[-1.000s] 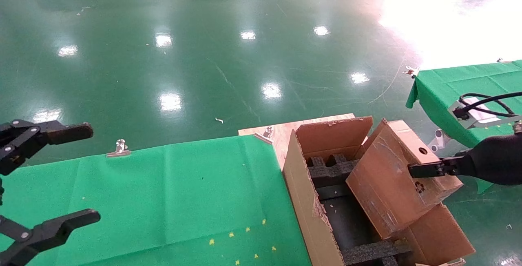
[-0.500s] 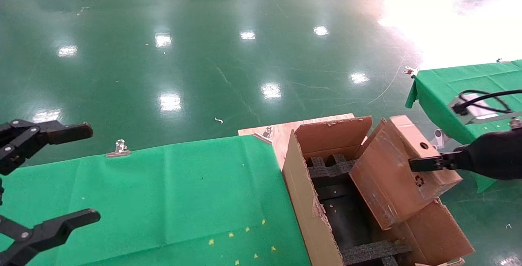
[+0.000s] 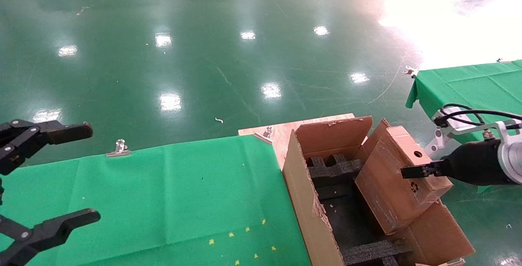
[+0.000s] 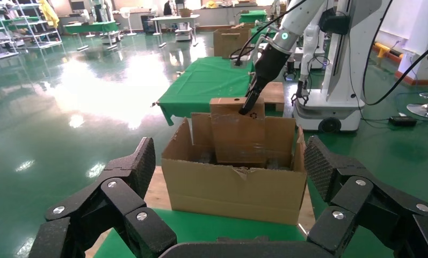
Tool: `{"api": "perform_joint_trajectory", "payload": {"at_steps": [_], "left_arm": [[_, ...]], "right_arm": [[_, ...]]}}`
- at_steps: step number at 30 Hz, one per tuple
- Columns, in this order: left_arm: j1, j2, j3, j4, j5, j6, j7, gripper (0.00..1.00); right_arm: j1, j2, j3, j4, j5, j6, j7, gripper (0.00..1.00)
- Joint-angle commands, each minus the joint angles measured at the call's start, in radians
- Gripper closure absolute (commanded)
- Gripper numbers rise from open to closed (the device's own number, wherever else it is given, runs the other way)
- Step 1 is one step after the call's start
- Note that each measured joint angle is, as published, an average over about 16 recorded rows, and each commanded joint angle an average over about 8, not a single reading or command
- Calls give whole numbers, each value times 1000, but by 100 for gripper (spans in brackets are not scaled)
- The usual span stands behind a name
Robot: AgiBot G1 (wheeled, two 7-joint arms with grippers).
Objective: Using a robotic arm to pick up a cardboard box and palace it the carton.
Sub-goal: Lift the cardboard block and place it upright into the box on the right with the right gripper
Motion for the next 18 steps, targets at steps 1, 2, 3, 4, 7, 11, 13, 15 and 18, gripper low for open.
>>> {"api": "perform_joint_trajectory", "payload": {"at_steps": [1, 2, 3, 4, 7, 11, 13, 15, 18], "left_arm": [[0, 0, 0, 0, 0, 0, 0, 0], [0, 0, 0, 0, 0, 0, 0, 0], [0, 0, 0, 0, 0, 0, 0, 0], [0, 0, 0, 0, 0, 0, 0, 0], [0, 0, 0, 0, 0, 0, 0, 0], [0, 0, 0, 0, 0, 0, 0, 0], [0, 0, 0, 0, 0, 0, 0, 0], [0, 0, 0, 0, 0, 0, 0, 0], [0, 0, 0, 0, 0, 0, 0, 0]], "right_arm": [[-9, -9, -7, 0, -15, 9, 17, 100], [-11, -12, -9, 0, -23, 11, 26, 100], [-13, -14, -11, 0, -31, 15, 35, 100], [-15, -16, -13, 0, -39, 18, 44, 100], [-21, -23, -18, 0, -65, 32, 72, 100], [-28, -34, -23, 1, -98, 50, 113, 100], [-33, -40, -26, 1, -114, 59, 133, 100], [-41, -45, -31, 1, -128, 71, 153, 100], [-57, -53, -38, 2, -144, 93, 178, 100]]}}
